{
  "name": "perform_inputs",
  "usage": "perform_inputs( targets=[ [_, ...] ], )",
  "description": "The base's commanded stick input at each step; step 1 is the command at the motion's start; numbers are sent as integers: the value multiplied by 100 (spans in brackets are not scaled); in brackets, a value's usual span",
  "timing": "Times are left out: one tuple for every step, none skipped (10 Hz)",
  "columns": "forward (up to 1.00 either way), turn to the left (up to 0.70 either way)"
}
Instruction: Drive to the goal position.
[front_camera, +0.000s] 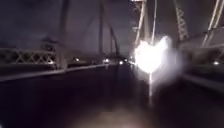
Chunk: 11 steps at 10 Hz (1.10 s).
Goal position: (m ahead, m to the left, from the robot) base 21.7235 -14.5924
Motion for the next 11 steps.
perform_inputs(
  targets=[
    [100,0],
    [100,-11],
    [100,-27],
    [100,-40],
    [100,-40],
    [100,-40],
    [100,-40],
    [100,-40],
    [100,-28],
    [100,-6],
    [100,0]
  ],
)
